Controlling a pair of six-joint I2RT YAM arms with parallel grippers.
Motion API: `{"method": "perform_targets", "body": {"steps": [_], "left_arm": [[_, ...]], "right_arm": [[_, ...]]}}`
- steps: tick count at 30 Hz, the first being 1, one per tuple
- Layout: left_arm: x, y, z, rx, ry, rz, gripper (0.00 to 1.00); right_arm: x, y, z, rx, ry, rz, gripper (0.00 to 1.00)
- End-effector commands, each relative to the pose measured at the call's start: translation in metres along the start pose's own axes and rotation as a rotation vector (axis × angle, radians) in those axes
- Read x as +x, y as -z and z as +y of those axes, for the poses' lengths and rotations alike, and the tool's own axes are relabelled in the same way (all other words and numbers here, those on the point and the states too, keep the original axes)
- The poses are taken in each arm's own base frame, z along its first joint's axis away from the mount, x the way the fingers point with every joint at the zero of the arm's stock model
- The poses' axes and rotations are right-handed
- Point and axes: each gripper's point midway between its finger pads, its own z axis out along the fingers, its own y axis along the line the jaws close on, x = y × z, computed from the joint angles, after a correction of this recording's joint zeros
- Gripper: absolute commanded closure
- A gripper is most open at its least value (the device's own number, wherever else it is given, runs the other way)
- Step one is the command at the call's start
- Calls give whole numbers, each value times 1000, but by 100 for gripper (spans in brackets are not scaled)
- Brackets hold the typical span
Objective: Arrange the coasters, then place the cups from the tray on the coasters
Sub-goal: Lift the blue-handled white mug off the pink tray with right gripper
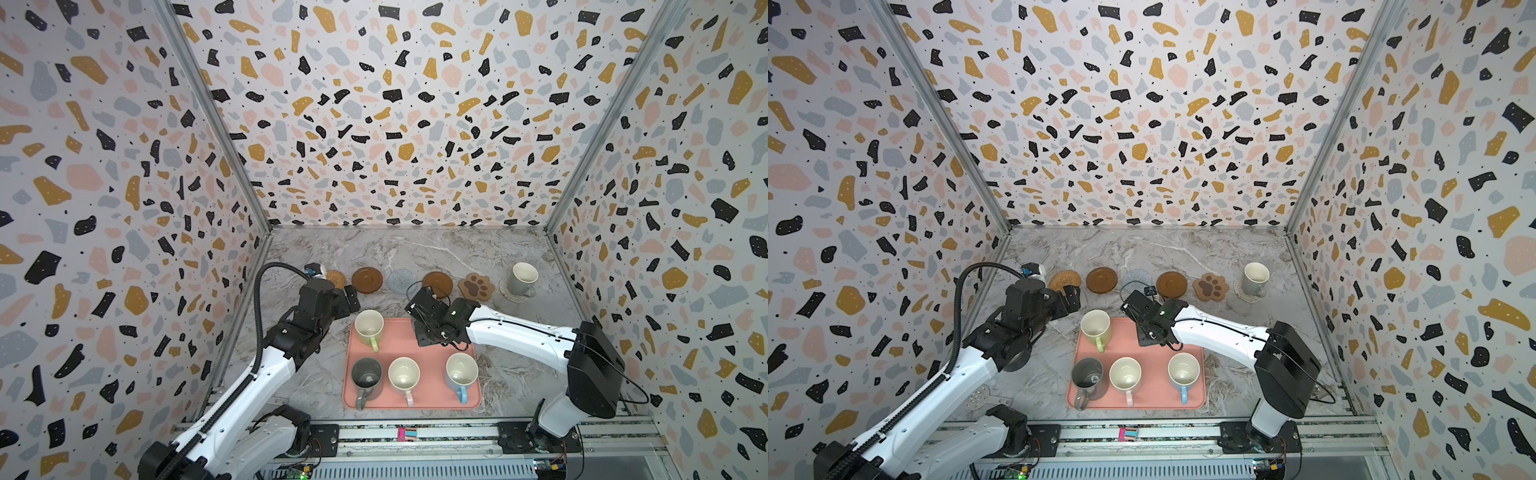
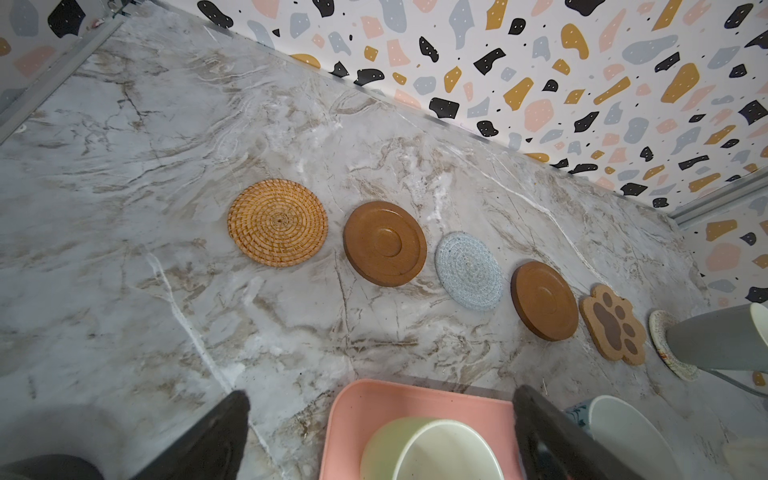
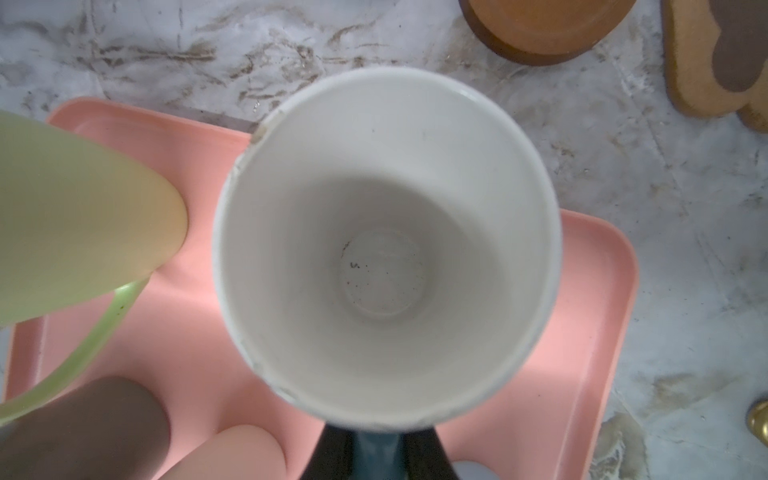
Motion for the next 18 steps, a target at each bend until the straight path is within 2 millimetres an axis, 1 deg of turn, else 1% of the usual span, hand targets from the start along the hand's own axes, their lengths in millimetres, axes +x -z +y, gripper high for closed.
{"method": "perform_targets", "body": {"steps": [1, 8, 11, 15, 18], "left_arm": [[-1, 3, 1, -5, -2, -10, 0], [-3, 2, 1, -7, -4, -11, 1], [-3, 1, 0, -6, -6, -9, 0], [-3, 1, -1, -3, -9, -5, 1], [-3, 1, -1, -5, -12, -6, 0]], "right_arm": [[-28, 29, 2, -34, -20, -148, 91], [-38, 42, -3, -33, -29, -229, 92], [-43, 44, -7, -19, -7, -253, 92], [-48, 42, -17, 18, 18, -266, 92], [-55, 43, -26, 31, 24, -288, 92]]}}
